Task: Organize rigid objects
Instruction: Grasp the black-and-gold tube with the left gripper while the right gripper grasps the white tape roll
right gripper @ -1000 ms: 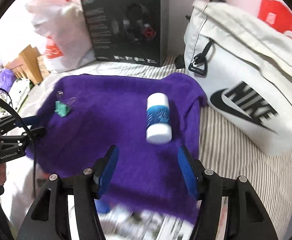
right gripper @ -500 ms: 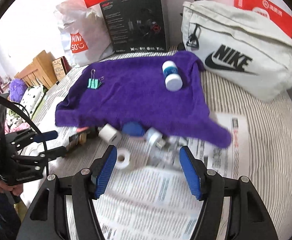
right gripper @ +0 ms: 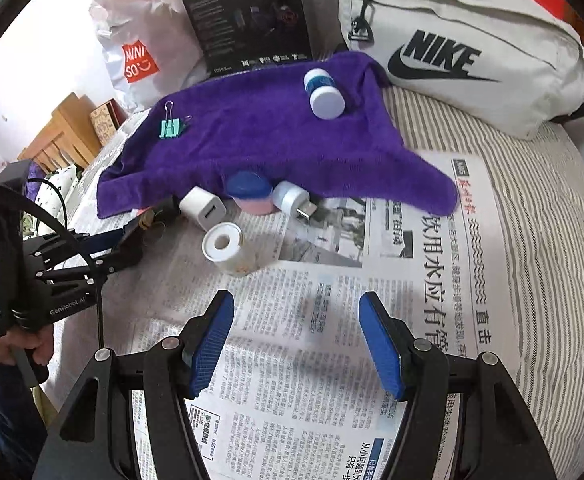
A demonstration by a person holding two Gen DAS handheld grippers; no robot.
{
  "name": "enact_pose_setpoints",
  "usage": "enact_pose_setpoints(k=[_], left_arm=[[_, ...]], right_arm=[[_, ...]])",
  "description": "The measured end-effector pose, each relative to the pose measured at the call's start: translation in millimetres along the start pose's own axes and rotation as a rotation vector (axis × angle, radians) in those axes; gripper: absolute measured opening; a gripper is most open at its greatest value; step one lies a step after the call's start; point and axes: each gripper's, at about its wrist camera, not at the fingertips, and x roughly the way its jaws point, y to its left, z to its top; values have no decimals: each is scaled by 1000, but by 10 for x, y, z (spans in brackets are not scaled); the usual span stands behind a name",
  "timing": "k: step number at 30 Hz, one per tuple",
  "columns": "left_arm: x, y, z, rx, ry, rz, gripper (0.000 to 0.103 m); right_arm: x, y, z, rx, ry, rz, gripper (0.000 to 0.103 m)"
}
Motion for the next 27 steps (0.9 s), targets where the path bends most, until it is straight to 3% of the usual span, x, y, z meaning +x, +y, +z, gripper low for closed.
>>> enact_pose_setpoints(k=[4,9,18,22,27], left_arm=[[-67,56,-77,-21,5,-45,21],[-146,184,-190,-64,0,-81,19],[-58,173,-23,-70,9,-77,19],[-28,173,0,-67,15,-83,11],[-98,269,-67,-106,-3,-109,11]], right_arm=[[11,5,-11,0,5,3,64],[36,11,-3,-2,9,9,64],[148,42,-22,-5,38,19,64],[152,24,-32,3,40,19,64],[109,32,-15,-3,15,36,64]])
